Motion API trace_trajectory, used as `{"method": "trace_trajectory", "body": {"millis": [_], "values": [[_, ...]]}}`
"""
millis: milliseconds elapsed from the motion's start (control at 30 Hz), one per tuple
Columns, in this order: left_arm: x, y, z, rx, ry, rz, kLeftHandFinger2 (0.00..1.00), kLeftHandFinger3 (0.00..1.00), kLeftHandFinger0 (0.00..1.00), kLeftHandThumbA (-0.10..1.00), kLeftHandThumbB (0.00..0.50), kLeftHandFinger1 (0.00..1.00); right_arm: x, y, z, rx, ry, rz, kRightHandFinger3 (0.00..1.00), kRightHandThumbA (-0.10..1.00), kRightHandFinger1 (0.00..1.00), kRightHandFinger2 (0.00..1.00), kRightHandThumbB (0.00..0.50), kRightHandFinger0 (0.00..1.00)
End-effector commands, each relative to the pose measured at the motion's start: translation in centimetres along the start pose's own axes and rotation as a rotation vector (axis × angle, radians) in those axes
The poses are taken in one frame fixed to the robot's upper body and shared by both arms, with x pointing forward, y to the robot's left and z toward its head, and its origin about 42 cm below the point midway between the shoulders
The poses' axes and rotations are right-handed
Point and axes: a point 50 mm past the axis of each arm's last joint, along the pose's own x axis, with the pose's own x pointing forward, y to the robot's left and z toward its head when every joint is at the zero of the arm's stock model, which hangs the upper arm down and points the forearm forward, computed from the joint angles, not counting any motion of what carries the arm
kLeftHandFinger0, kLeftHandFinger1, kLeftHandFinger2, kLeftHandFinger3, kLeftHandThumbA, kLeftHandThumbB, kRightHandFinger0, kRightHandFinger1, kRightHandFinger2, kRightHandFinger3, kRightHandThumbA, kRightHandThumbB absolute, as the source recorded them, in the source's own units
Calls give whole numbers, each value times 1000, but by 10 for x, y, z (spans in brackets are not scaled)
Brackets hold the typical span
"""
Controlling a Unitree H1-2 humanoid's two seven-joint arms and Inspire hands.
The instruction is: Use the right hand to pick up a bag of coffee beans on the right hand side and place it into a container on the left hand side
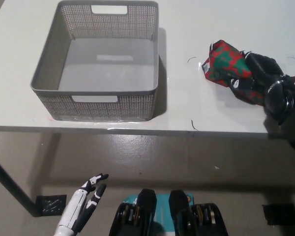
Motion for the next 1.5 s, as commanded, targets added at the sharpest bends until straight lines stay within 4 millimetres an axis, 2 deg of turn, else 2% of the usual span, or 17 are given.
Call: {"method": "trace_trajectory", "body": {"millis": [0, 33, 200, 267, 367, 533, 567, 600, 633, 733, 833, 900, 1033, 1100, 1167, 1367, 1467], "values": [[0, 9, 9, 4, -31, 7, 1000, 1000, 1000, 1000, 343, 1000, 3, -7, 11, 63, -51, -119, 898, -100, 469, 884, 154, 24], [1, 9, 8, 5, -31, 8, 1000, 1000, 1000, 1000, 339, 1000, 5, -15, 14, 77, -64, -140, 969, -100, 505, 977, 127, 1], [-2, 9, 6, 13, -16, 13, 1000, 1000, 1000, 1000, 340, 1000, 12, -45, 33, 97, -131, -235, 1000, -100, 508, 996, 99, 0], [-2, 9, 5, 13, -15, 12, 1000, 1000, 1000, 1000, 351, 1000, 15, -56, 42, 112, -154, -261, 1000, -100, 564, 1000, 110, 1], [-4, 7, 4, 14, -10, 10, 1000, 1000, 1000, 1000, 331, 1000, 17, -71, 55, 115, -221, -321, 1000, -100, 549, 977, 131, 0], [-6, 6, 3, 9, -6, 5, 1000, 1000, 1000, 1000, 344, 1000, 20, -102, 81, 134, -303, -392, 1000, -100, 583, 933, 159, 33], [-6, 6, 3, 12, -7, 3, 1000, 1000, 1000, 1000, 338, 1000, 21, -113, 90, 146, -319, -405, 1000, -100, 586, 927, 147, 39], [-6, 6, 3, 12, -8, 2, 1000, 1000, 1000, 1000, 337, 1000, 21, -116, 92, 149, -324, -409, 1000, -100, 644, 977, 89, 72], [-6, 6, 3, 14, -8, 3, 1000, 1000, 1000, 1000, 335, 1000, 21, -122, 98, 143, -338, -421, 975, -100, 591, 917, 142, 73], [-7, 5, 2, 10, -6, 4, 1000, 1000, 1000, 1000, 353, 1000, 20, -145, 128, 152, -414, -466, 813, -100, 516, 868, 167, 49], [-8, 5, 2, 10, -6, 1, 1000, 1000, 1000, 1000, 361, 1000, 17, -158, 155, 163, -462, -481, 912, -100, 565, 925, 173, 70], [-9, 4, 1, 10, -8, -3, 1000, 1000, 1000, 1000, 352, 1000, 15, -160, 164, 171, -477, -484, 933, -100, 582, 935, 170, 85], [-8, 5, 2, 15, -3, -7, 1000, 1000, 1000, 1000, 362, 1000, 8, -175, 202, 178, -559, -503, 1000, -100, 532, 895, 170, 43], [-8, 5, 2, 18, -7, -8, 1000, 1000, 1000, 1000, 349, 1000, 5, -179, 223, 178, -584, -504, 1000, -100, 553, 905, 185, 69], [-8, 5, 4, 20, -10, -13, 1000, 1000, 1000, 1000, 341, 1000, 0, -181, 243, 205, -626, -502, 952, -100, 478, 855, 179, 16], [-10, 2, 4, 19, -11, -26, 1000, 1000, 1000, 1000, 346, 1000, -10, -168, 291, 223, -687, -496, 966, -100, 403, 794, 154, 0], [-9, 2, 5, 30, -17, -35, 1000, 1000, 1000, 1000, 342, 1000, -13, -161, 312, 261, -703, -464, 959, -100, 401, 790, 180, 0]]}}
